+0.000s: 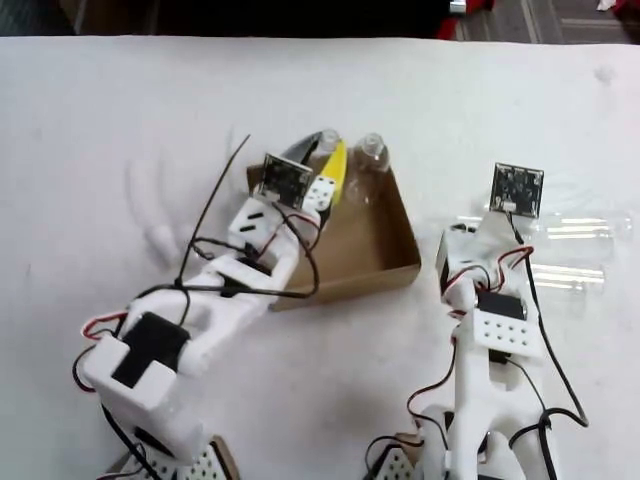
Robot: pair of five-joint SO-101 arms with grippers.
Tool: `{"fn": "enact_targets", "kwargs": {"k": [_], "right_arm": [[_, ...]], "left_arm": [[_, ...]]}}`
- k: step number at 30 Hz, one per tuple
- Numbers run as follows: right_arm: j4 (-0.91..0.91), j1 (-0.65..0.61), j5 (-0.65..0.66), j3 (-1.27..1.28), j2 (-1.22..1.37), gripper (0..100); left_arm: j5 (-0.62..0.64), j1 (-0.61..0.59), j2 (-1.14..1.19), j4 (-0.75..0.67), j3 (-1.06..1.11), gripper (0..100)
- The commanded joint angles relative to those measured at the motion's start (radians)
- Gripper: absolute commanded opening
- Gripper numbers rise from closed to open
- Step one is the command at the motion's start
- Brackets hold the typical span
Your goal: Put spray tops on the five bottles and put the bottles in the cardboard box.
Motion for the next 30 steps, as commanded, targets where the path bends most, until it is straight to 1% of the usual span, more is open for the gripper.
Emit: {"fn": "enact_targets", "kwargs": {"k": [1,5,9,16,18,22,24,28,30], "right_arm": [[-0.022,0.005,0.011,-0.037,0.001,1.7],[-0.022,0.005,0.012,-0.037,0.001,1.7],[-0.022,0.005,0.012,-0.037,0.001,1.7],[-0.022,0.004,0.012,-0.037,0.001,1.7],[-0.022,0.004,0.012,-0.037,0.001,1.7],[-0.022,0.004,0.012,-0.037,0.001,1.7],[-0.022,0.004,0.012,-0.037,0.001,1.7],[-0.022,0.004,0.012,-0.037,0.001,1.7],[-0.022,0.004,0.012,-0.037,0.001,1.7]], "left_arm": [[-0.012,-0.013,0.041,-0.029,-0.069,2],[-0.012,-0.013,0.082,-0.031,-0.089,2],[-0.006,-0.013,0.084,-0.069,-0.086,2],[-0.008,-0.007,0.076,-0.071,-0.057,3],[-0.005,-0.008,0.076,-0.071,-0.057,6],[-0.003,-0.010,0.079,-0.063,-0.052,22],[-0.002,-0.007,0.076,-0.037,-0.046,28],[0.051,-0.013,0.074,-0.020,-0.048,29],[0.054,-0.015,0.062,-0.020,-0.044,29]]}}
